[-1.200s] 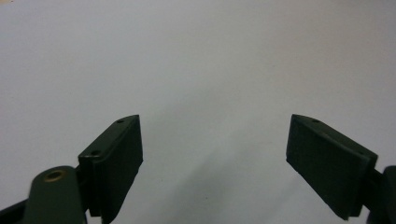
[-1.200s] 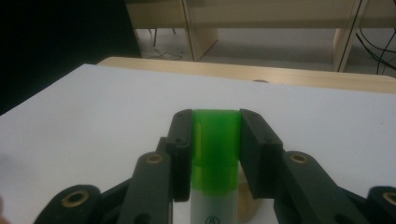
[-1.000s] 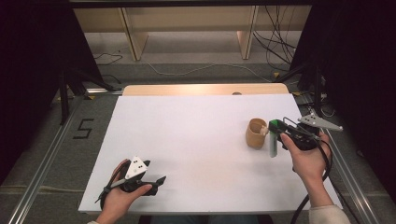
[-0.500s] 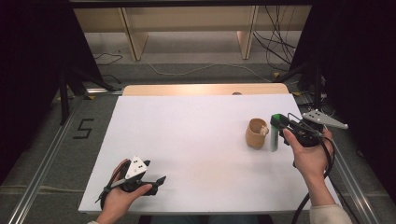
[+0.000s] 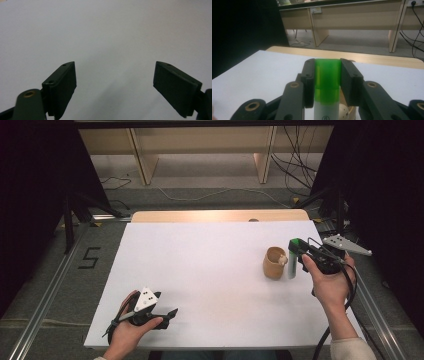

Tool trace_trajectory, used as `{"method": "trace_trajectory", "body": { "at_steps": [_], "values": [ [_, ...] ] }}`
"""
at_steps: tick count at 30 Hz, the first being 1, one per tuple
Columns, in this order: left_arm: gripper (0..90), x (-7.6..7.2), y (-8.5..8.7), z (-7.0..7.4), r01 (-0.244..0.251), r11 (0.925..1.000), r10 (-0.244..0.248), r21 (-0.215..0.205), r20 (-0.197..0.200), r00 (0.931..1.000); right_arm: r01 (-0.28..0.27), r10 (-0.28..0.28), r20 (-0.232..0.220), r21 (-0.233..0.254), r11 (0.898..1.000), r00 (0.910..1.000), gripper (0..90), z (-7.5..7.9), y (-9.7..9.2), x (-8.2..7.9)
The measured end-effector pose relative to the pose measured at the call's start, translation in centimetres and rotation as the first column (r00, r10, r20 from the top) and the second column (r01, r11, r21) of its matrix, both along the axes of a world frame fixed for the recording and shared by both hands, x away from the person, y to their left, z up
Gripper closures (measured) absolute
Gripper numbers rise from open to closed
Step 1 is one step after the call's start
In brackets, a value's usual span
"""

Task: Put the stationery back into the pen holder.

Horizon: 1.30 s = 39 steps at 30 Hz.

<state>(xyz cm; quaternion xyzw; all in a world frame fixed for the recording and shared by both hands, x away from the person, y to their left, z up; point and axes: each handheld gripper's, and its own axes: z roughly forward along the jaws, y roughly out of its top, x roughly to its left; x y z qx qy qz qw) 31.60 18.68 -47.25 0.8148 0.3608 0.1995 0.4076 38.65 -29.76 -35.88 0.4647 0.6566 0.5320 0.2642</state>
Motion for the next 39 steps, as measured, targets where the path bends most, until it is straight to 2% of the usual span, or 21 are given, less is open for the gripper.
{"method": "trace_trajectory", "body": {
  "at_steps": [15, 22, 39],
  "values": [
    [18.6, 0.0, 0.0, 0.0, -0.002, 1.0000, 0.002, 0.000, -0.001, 1.0000, 0.030, -0.031, 0.020, 0.031, 0.999, 0.9993, 67.4, 0.4, -0.1, 0.6],
    [18.8, 0.0, 0.0, 0.0, -0.002, 1.0000, 0.002, 0.000, -0.001, 1.0000, 0.027, -0.029, 0.045, 0.048, 0.998, 0.9986, 67.4, 0.9, 0.0, 0.8],
    [18.8, 0.0, 0.0, 0.0, -0.001, 1.0000, 0.001, 0.001, 0.000, 1.0000, 0.036, -0.039, 0.053, 0.063, 0.997, 0.9979, 67.3, 1.1, 0.3, 2.0]
  ]
}}
